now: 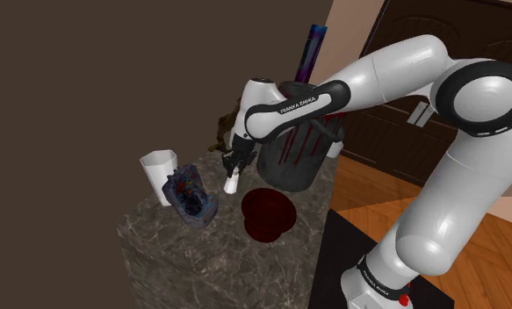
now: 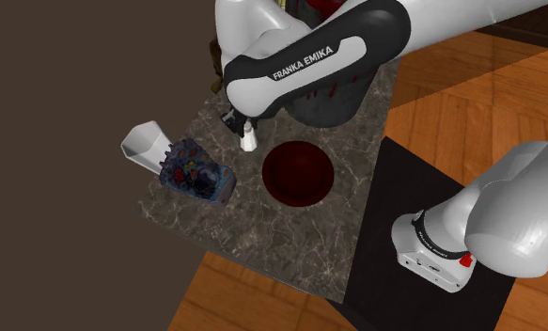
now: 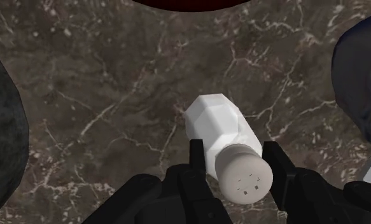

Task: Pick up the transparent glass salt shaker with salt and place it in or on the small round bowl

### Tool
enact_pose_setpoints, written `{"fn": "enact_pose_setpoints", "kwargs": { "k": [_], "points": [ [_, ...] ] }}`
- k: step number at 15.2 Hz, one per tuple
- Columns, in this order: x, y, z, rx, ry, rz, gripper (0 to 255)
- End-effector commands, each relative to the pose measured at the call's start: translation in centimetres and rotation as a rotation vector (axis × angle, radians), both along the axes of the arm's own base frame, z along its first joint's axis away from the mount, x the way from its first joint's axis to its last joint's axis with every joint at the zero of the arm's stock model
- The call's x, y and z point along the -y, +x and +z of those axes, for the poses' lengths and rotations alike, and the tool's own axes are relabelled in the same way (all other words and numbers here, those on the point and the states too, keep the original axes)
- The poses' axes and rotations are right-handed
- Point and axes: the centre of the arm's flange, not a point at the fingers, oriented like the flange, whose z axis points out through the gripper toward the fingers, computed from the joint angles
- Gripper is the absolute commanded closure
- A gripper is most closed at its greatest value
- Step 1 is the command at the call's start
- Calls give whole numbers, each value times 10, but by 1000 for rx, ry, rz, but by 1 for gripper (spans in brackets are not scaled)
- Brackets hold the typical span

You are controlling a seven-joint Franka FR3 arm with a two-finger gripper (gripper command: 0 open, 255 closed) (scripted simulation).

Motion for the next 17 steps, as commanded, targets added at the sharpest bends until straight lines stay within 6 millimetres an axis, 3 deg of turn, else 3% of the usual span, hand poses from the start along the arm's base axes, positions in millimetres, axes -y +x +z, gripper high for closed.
{"fn": "enact_pose_setpoints", "kwargs": {
  "k": [1,17],
  "points": [
    [0,0,10,0,0,0,255],
    [0,0,95,0,0,0,255]
  ]
}}
